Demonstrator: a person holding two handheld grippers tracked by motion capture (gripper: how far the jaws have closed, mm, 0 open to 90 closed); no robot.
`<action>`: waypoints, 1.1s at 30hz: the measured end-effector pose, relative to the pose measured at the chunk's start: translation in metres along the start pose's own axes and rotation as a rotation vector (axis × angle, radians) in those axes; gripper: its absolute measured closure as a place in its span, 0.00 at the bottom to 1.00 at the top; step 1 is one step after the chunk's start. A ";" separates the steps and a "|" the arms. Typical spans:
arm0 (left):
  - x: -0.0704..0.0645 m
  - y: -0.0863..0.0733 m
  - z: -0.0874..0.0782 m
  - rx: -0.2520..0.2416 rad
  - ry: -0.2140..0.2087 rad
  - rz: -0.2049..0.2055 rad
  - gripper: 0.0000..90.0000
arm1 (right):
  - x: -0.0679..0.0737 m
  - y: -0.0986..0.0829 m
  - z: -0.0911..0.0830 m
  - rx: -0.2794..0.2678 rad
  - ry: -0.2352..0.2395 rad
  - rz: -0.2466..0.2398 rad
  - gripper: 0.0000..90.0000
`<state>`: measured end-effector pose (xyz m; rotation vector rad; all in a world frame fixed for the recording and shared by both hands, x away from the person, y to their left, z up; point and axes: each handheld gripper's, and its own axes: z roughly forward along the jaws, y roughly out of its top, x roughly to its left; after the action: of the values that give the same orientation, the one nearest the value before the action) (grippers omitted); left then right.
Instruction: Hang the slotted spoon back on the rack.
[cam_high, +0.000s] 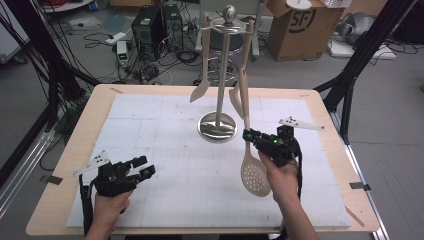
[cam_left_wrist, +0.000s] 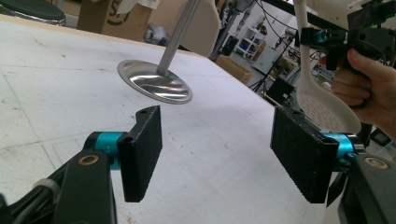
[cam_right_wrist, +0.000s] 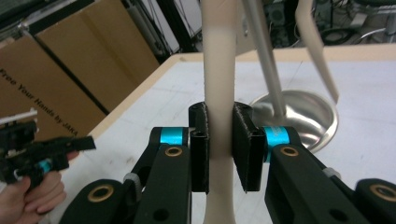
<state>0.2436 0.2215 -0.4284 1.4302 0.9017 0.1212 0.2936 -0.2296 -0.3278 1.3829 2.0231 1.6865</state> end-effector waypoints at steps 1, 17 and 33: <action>0.000 0.000 0.000 -0.002 0.001 0.000 0.38 | -0.001 0.003 -0.001 -0.009 -0.003 0.002 0.87; 0.001 -0.001 -0.001 0.006 0.008 -0.001 0.38 | 0.005 0.050 -0.017 -0.103 -0.009 -0.057 0.87; 0.000 -0.001 -0.003 0.007 0.012 -0.002 0.38 | 0.009 0.071 -0.019 -0.113 0.039 -0.076 0.87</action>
<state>0.2417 0.2237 -0.4295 1.4361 0.9147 0.1255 0.3148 -0.2408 -0.2579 1.2308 1.9410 1.7783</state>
